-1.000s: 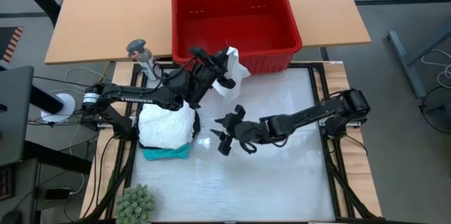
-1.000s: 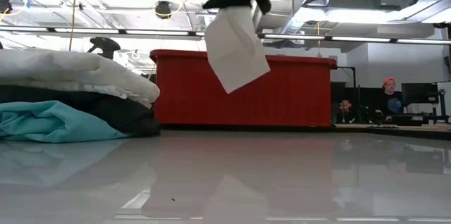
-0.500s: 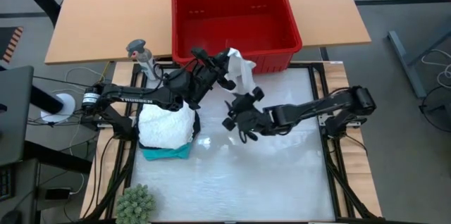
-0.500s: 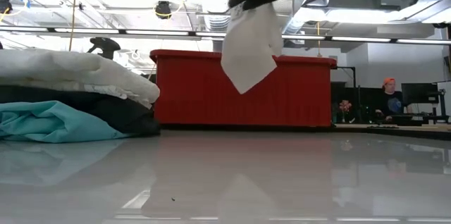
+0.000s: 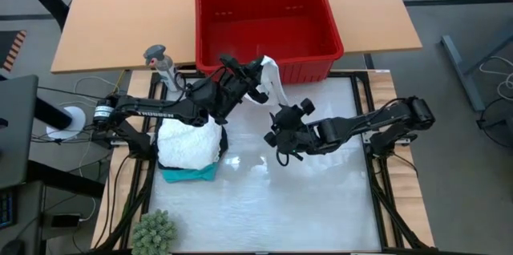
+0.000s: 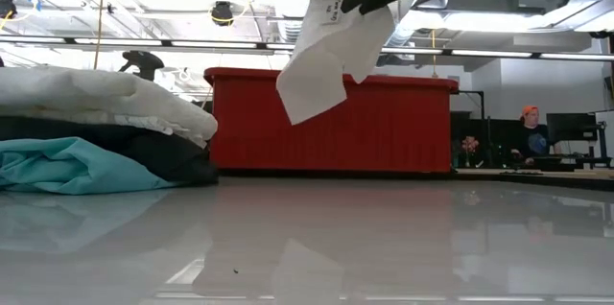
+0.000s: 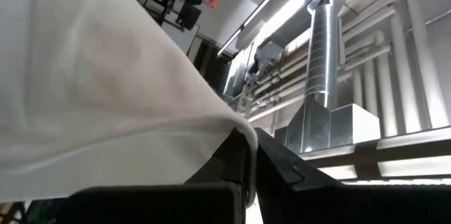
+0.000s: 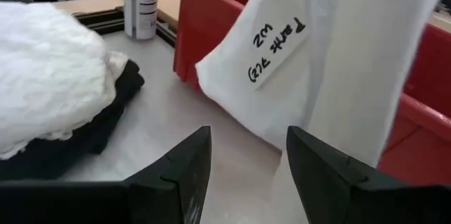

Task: Fold laundry
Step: Fold the white shorts

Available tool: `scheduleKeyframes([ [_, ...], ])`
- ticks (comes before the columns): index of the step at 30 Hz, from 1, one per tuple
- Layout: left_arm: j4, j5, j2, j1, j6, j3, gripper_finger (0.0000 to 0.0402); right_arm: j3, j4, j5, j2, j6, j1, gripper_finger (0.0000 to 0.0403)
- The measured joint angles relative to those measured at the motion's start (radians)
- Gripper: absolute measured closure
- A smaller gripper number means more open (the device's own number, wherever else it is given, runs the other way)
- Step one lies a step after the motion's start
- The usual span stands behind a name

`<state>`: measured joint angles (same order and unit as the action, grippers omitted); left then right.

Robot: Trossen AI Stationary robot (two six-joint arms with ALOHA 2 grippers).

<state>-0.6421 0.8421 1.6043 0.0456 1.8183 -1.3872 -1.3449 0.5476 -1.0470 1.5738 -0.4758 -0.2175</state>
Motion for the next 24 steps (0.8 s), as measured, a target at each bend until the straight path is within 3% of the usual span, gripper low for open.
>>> scheduleKeyframes([
  [8,0.0,-0.046,0.0,0.0,-0.003,0.0,0.0401,0.0,-0.048,0.007,0.0,0.014,0.03,0.0194],
  [13,0.0,-0.061,0.0,-0.001,-0.018,0.0,0.0401,0.0,-0.071,0.12,0.0,0.016,0.077,0.0194],
  [18,-0.006,-0.09,0.0,-0.001,-0.029,0.0,0.0401,0.001,-0.102,0.139,0.0,0.049,0.113,0.0196],
  [24,-0.037,-0.074,0.0,-0.001,-0.035,0.0,0.0401,0.001,-0.2,0.223,0.0,0.133,0.137,0.0255],
])
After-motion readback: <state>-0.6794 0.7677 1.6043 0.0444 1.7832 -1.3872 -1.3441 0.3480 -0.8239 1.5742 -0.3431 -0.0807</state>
